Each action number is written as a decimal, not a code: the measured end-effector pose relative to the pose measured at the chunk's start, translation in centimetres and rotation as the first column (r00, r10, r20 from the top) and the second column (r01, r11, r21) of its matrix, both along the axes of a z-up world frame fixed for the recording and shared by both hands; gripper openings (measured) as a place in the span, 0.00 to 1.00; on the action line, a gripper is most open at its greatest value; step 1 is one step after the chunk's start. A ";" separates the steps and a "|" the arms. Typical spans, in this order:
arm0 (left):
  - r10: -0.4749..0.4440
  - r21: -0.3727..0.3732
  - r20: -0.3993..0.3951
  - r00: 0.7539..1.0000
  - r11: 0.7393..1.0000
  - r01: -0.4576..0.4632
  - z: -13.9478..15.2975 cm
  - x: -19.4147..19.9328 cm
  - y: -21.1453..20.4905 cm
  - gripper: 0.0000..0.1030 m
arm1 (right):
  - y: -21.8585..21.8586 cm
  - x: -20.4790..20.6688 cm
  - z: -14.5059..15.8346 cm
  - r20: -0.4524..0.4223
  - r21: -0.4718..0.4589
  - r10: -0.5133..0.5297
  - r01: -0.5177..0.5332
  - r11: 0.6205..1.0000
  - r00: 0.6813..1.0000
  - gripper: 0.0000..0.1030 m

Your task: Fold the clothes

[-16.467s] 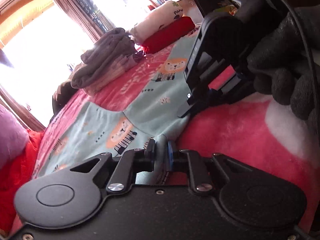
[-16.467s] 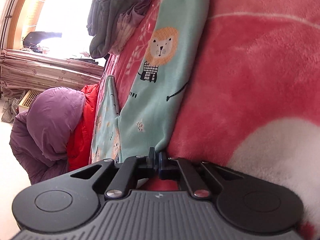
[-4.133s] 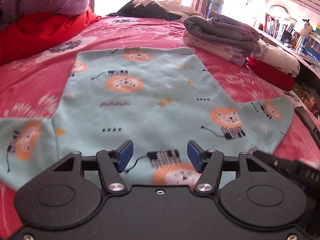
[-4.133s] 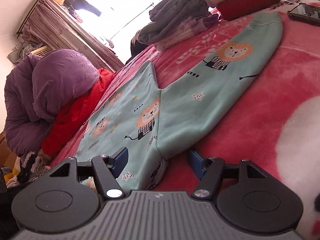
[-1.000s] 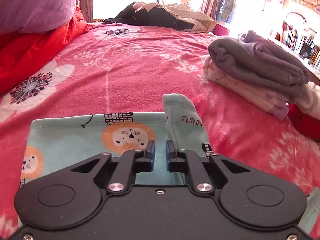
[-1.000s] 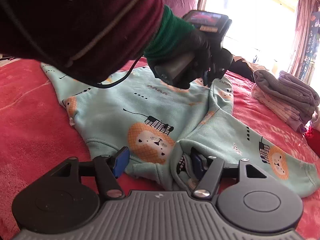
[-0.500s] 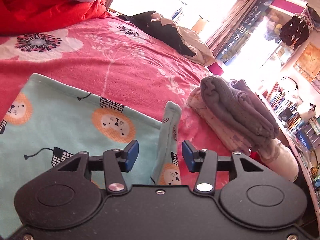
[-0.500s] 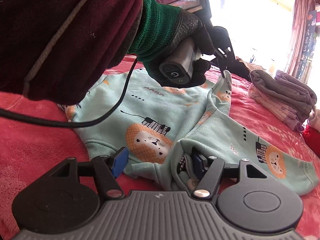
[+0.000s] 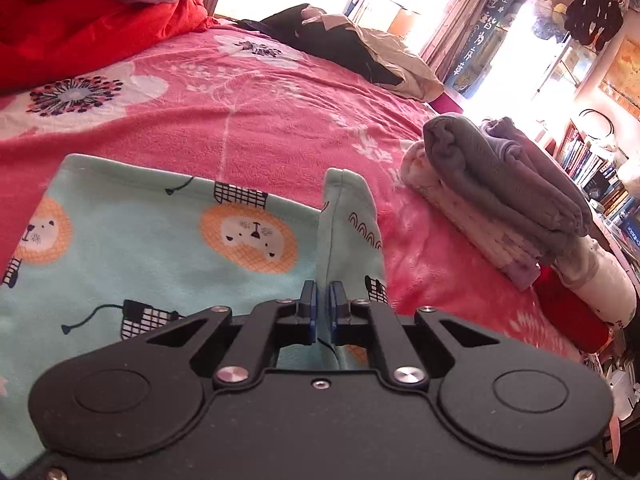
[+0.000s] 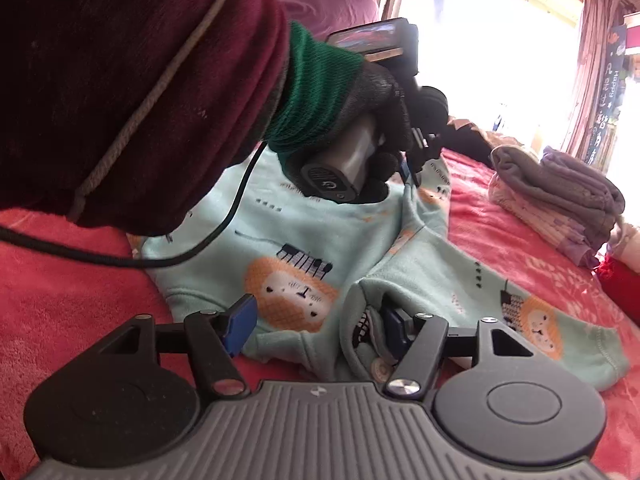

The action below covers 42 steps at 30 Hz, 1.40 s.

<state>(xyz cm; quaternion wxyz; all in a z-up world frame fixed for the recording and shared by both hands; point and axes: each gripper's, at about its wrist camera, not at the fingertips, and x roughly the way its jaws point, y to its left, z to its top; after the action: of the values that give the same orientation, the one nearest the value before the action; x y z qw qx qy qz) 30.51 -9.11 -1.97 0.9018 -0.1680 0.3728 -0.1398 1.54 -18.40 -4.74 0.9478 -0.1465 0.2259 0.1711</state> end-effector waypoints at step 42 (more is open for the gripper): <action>-0.156 0.052 0.037 0.987 0.987 0.154 -1.0 -18.7 3.4 0.27 | -11.1 2.2 -1.8 -0.331 0.707 -0.153 0.353 0.613 0.931 0.38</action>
<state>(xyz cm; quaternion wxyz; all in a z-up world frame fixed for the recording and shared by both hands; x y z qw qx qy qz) 11.79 -5.66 -3.00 0.8995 -0.1137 0.3693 -0.2037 3.72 -29.54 -6.50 0.9018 0.3169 0.2640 0.1292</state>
